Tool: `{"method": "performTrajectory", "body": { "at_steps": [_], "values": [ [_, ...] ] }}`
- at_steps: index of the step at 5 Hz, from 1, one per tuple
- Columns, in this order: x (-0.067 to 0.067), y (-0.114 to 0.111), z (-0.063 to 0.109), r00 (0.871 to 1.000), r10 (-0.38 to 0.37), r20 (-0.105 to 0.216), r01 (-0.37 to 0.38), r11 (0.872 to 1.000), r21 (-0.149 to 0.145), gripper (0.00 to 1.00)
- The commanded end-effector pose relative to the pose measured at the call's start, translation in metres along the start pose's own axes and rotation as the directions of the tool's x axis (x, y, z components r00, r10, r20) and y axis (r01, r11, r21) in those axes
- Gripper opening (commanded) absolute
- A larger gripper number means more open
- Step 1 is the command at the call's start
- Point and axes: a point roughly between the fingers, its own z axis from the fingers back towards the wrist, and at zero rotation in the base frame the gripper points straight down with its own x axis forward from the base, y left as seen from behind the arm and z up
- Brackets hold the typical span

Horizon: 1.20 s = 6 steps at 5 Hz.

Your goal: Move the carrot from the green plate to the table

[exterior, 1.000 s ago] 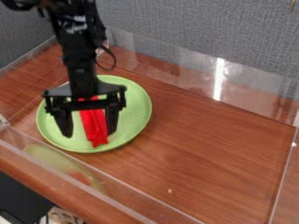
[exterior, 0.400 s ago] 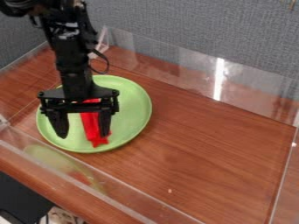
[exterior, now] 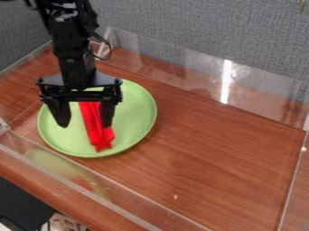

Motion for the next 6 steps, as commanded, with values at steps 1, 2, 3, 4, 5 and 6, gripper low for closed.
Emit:
{"method": "performTrajectory", "body": {
  "at_steps": [1, 2, 3, 4, 5, 6],
  "values": [
    [0.005, 0.011, -0.013, 0.998, 0.051, 0.022, -0.052, 0.999, 0.006, 1.00],
    [0.006, 0.014, -0.020, 0.998, 0.062, 0.025, -0.062, 0.998, 0.004, 1.00],
    [0.002, 0.000, -0.011, 0.999, 0.012, 0.036, -0.012, 1.000, -0.006, 1.00],
    [-0.002, -0.013, -0.003, 0.998, -0.042, 0.043, 0.042, 0.999, -0.013, 1.00],
    [-0.002, -0.024, -0.002, 0.998, 0.005, 0.057, -0.005, 1.000, -0.010, 1.00],
    [0.000, -0.029, -0.004, 0.996, 0.065, 0.069, -0.064, 0.998, -0.007, 1.00]
  ]
}}
